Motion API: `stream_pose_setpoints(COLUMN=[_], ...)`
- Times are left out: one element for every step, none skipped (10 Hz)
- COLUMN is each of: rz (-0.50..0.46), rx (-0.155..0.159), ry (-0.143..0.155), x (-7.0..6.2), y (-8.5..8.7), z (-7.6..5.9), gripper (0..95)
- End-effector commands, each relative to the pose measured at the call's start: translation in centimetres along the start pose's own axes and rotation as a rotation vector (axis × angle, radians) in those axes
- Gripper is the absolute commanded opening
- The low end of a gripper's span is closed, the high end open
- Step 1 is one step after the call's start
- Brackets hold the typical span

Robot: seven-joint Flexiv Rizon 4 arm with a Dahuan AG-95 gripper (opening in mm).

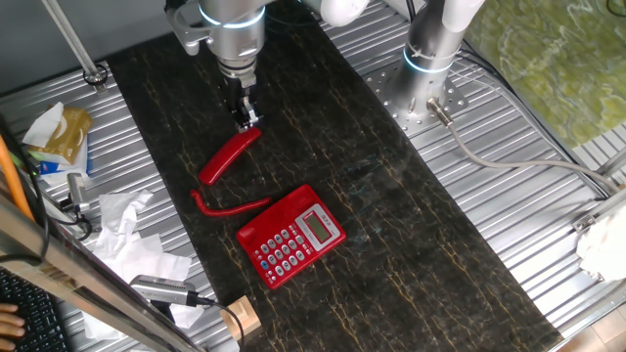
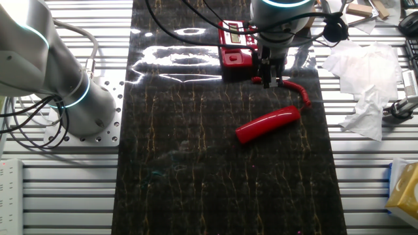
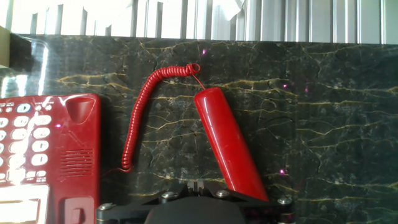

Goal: Place the handset of the telephone on the corresponding phone cradle

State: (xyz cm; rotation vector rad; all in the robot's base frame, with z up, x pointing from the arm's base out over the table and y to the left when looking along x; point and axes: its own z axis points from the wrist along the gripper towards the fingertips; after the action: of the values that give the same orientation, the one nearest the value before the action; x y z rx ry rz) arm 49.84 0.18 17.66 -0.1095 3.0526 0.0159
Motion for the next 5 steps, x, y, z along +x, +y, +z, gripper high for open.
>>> stream_pose_setpoints(rz=[0.003,0.004,0.005,0.003,0.002], rx=[0.000,0.000,0.000,0.001,0.002], ry=[0.001,0.001,0.001,0.000,-0.003], x=[-0.02,-0.02,-0.02,-0.02,-0.02], y=[0.00,0.00,0.00,0.00,0.00], z=[0.03,0.03,0.03,0.03,0.03], gripper=[0.0,0.0,0.0,0.0,0.0])
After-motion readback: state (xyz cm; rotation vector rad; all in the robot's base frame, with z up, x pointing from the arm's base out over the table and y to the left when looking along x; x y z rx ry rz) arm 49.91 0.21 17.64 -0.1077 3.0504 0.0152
